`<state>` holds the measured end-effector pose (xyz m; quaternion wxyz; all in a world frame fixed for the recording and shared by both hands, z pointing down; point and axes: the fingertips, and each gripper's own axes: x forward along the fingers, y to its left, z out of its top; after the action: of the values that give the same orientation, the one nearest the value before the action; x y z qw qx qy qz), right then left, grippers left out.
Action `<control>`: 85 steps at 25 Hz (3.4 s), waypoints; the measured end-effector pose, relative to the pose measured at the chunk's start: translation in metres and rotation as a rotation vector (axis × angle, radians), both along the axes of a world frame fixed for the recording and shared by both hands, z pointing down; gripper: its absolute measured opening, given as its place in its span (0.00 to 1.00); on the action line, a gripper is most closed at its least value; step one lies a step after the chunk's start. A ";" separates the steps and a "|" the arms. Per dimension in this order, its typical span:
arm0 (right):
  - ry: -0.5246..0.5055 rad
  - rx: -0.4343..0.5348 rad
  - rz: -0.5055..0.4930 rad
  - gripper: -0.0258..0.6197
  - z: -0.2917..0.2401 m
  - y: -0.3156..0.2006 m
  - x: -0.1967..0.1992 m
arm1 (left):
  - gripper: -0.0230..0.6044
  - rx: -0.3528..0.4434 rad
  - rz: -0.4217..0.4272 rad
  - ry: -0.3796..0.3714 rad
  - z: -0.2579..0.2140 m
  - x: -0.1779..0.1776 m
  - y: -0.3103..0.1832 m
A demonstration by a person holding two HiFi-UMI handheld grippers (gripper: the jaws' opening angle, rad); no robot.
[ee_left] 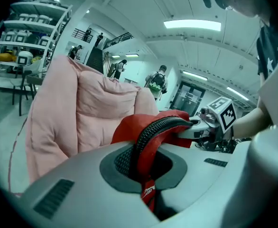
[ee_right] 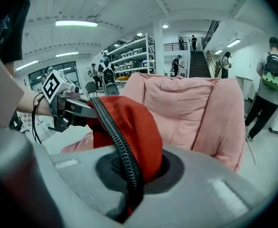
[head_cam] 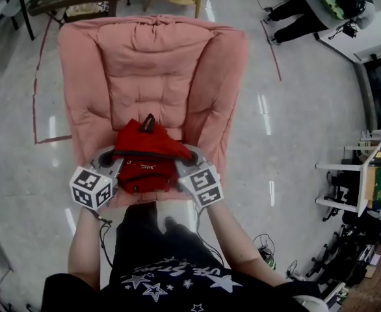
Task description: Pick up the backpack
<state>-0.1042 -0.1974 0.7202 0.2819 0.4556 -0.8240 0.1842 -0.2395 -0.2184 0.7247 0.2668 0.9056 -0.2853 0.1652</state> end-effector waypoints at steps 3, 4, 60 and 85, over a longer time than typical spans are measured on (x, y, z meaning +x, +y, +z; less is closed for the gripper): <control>-0.038 0.006 0.010 0.06 -0.025 0.027 -0.005 | 0.05 0.009 0.011 0.009 -0.030 -0.006 0.035; -0.043 0.007 0.003 0.06 -0.031 0.037 -0.007 | 0.05 0.008 0.013 0.003 -0.037 -0.008 0.046; -0.257 0.239 -0.248 0.05 -0.209 0.432 -0.005 | 0.05 0.214 -0.248 0.237 -0.228 -0.006 0.476; -0.214 0.282 -0.093 0.05 -0.225 0.661 -0.021 | 0.05 0.246 -0.100 0.261 -0.243 -0.024 0.680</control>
<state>-0.1255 0.4636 0.4948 0.1339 0.4300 -0.8871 0.1011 -0.2637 0.4616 0.4816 0.1967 0.9298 -0.3111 -0.0033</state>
